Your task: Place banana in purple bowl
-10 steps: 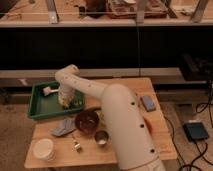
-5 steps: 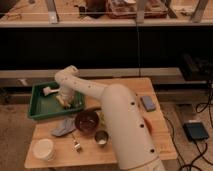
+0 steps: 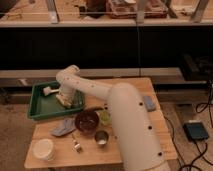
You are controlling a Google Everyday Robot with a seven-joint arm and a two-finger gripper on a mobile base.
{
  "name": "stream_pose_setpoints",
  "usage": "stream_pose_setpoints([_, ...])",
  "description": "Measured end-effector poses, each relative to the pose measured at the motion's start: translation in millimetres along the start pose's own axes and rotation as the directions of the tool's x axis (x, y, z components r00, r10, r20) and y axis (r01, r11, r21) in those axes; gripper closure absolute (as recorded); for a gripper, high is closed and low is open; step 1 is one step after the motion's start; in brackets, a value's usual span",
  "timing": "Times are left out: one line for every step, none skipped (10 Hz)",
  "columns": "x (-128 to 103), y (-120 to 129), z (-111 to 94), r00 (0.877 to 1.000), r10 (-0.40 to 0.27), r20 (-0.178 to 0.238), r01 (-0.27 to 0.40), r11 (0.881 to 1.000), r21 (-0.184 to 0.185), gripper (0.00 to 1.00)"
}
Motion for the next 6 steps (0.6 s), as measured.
stream_pose_setpoints([4, -4, -22, 0.999, -0.013, -0.037, 0.014, 1.0, 0.006, 1.0])
stream_pose_setpoints([9, -10, -49, 0.997, -0.028, -0.073, 0.029, 0.999, 0.014, 1.0])
stream_pose_setpoints([12, -11, -75, 0.994, -0.038, -0.106, 0.04, 0.999, 0.016, 1.0])
stream_pose_setpoints([14, -12, -96, 0.99, -0.045, -0.132, 0.047, 0.999, 0.018, 1.0])
stream_pose_setpoints([17, -15, -114, 0.986, -0.053, -0.155, 0.057, 0.998, 0.021, 1.0])
stream_pose_setpoints([22, -20, -144, 0.978, -0.068, -0.197, 0.074, 0.997, 0.026, 1.0])
